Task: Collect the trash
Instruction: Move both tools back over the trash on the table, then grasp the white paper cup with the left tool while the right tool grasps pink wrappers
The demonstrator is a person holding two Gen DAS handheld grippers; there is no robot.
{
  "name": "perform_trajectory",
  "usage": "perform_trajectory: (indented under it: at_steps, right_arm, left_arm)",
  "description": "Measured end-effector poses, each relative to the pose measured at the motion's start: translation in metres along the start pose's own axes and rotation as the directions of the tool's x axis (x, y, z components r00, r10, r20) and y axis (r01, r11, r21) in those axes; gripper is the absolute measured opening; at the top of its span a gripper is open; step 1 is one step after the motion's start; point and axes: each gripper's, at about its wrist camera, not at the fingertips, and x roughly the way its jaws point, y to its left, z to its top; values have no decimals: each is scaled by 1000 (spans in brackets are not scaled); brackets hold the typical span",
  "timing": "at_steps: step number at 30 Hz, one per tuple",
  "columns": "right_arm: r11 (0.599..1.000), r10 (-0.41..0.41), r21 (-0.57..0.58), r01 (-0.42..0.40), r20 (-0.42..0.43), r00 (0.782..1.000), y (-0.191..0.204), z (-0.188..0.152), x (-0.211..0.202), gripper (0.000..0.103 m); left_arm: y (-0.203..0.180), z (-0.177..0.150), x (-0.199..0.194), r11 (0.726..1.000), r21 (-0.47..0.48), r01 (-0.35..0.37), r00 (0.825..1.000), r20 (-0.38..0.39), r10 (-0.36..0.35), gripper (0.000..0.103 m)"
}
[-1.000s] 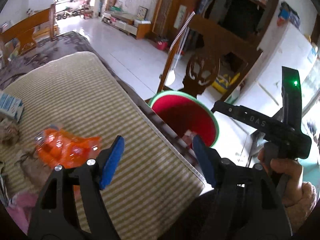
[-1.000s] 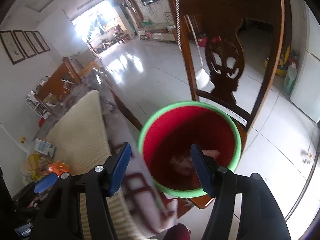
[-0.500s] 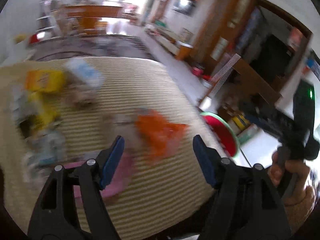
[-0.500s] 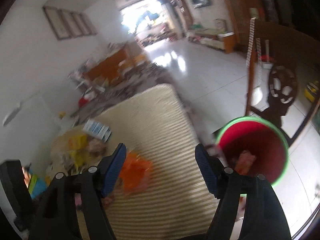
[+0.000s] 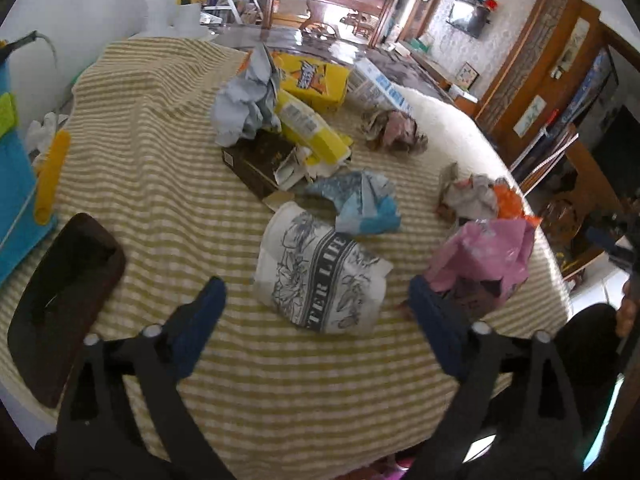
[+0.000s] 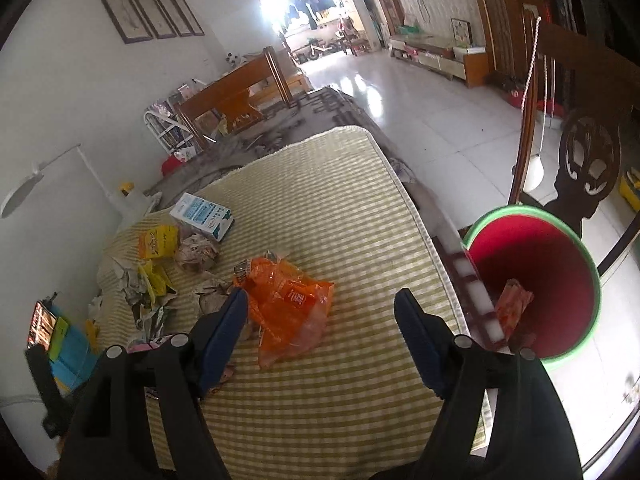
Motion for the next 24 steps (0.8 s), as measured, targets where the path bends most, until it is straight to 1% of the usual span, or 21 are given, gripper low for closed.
perform_trajectory:
  at_steps: [4, 5, 7, 9, 13, 14, 15, 16, 21, 23, 24]
  right_arm:
    - [1000, 0, 4, 0, -9, 1000, 0, 0, 2, 73]
    - [1000, -1, 2, 1, -11, 1000, 0, -1, 1, 73]
    - [1000, -4, 0, 4, -19, 1000, 0, 0, 3, 73]
    - [1000, -8, -4, 8, -23, 1000, 1, -2, 5, 73]
    - [999, -35, -41, 33, -31, 999, 8, -3, 9, 73]
    - [998, -44, -55, 42, -30, 999, 11, -4, 9, 73]
    - [996, -53, -71, 51, -27, 998, 14, -5, 9, 73]
    - [995, -57, -80, 55, -25, 998, 15, -6, 9, 73]
    - [994, -68, -90, 64, -46, 997, 18, -7, 14, 73]
    - [999, -4, -48, 1, -66, 998, 20, -8, 15, 73]
    - [999, 43, -22, -45, -85, 995, 22, -11, 18, 74]
  left_arm:
    - [0, -7, 19, 997, 79, 9, 999, -45, -5, 94]
    - [-2, -7, 26, 995, 102, 0, 998, -66, 7, 95]
    - [-2, -8, 35, 992, 119, -34, 995, -89, 45, 95]
    - [1, -7, 40, 994, 99, -45, 994, -96, 55, 95]
    - [5, 4, 41, 999, 52, -16, 997, -70, 20, 95]
    - [7, 7, 42, 999, 45, -5, 998, -64, 8, 92]
    - [8, 9, 44, 999, 36, 19, 998, -64, -17, 84]
    - [8, 13, 45, 999, 29, 26, 997, -67, -24, 84]
    - [10, 9, 38, 999, 13, 38, 998, -40, -38, 83]
    - [16, 2, 31, 1000, -2, 31, 999, -28, -31, 83]
    - [12, 3, 33, 1000, -10, 29, 999, -24, -29, 83]
